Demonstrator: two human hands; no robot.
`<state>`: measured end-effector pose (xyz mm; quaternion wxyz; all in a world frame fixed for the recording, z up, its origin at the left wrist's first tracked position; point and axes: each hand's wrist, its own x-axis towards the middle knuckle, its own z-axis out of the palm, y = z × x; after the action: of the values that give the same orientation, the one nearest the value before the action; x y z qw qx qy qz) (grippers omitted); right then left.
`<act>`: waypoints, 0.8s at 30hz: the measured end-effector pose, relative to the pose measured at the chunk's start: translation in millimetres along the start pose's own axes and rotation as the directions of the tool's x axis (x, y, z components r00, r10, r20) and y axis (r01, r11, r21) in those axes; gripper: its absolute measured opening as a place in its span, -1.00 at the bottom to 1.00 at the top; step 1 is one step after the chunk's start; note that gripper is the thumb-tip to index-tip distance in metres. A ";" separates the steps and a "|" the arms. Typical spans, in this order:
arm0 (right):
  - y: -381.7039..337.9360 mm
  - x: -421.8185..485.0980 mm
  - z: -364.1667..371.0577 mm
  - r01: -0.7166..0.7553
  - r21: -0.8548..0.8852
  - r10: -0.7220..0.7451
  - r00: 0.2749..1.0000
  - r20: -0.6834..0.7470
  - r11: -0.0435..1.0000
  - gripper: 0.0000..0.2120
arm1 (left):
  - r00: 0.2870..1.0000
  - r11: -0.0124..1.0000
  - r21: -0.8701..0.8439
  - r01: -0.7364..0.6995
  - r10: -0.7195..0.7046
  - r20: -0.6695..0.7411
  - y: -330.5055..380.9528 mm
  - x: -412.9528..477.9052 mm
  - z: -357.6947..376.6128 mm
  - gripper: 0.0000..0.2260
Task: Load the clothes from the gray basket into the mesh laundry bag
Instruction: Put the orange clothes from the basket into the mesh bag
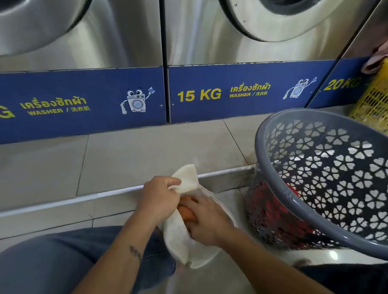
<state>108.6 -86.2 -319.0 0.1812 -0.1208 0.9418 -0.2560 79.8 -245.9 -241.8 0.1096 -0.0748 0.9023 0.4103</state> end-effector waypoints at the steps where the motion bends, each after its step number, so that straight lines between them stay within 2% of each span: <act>1: 8.5 -3.3 -0.4 -0.053 -0.041 0.055 0.998 0.026 0.998 -0.30 | 1.000 1.000 0.004 -0.017 0.017 0.007 -1.3 1.7 1.8 -0.63; 4: 40.5 -15.3 3.9 -0.270 -0.108 0.289 0.920 0.264 0.957 -0.14 | 0.995 0.996 -0.032 -0.082 0.083 0.056 -4.3 3.9 12.6 -0.65; 5: 48.4 -16.7 3.9 -0.306 -0.077 0.315 0.905 0.287 0.949 -0.12 | 0.992 0.995 -0.050 -0.092 0.095 0.078 -5.2 3.6 16.8 -0.65; 9: 44.0 -20.1 -21.5 -0.281 0.098 0.255 0.942 0.220 0.955 -0.15 | 0.990 0.987 -0.137 -0.089 0.102 0.094 -6.3 5.5 25.2 -0.65; 12: 24.7 -28.9 -58.1 -0.232 0.115 0.205 0.957 0.205 0.966 -0.19 | 0.991 0.982 -0.166 -0.091 0.105 0.079 -4.6 8.0 26.7 -0.65; 15: -1.3 -40.4 -98.9 -0.119 0.142 0.082 0.967 0.242 0.983 -0.24 | 0.990 0.979 -0.178 -0.101 0.116 0.076 -2.5 8.6 28.1 -0.64; 17: -14.3 -50.6 -125.9 -0.054 0.098 0.029 0.969 0.246 0.994 -0.27 | 0.991 0.978 -0.189 -0.086 0.103 0.083 -0.8 8.0 29.3 -0.65; 19: -23.5 -67.0 -154.1 -0.011 0.055 -0.001 0.977 0.212 0.998 -0.29 | 0.992 0.975 -0.209 -0.071 0.091 0.091 0.3 7.9 30.6 -0.66; 21: -29.1 -84.4 -184.9 0.052 0.139 -0.072 0.987 0.146 0.989 -0.36 | 0.993 0.976 -0.207 -0.069 0.088 0.084 1.2 8.3 31.3 -0.66; 24: -14.5 -95.4 -227.7 0.083 0.258 -0.067 0.995 -0.070 0.963 -0.49 | 0.993 0.981 -0.177 -0.079 0.093 0.075 3.1 9.8 35.0 -0.66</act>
<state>105.1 32.0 -101.7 0.1570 -0.1237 0.8998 -0.3877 74.4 -217.8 -264.4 0.1221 -0.0280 0.8602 0.4944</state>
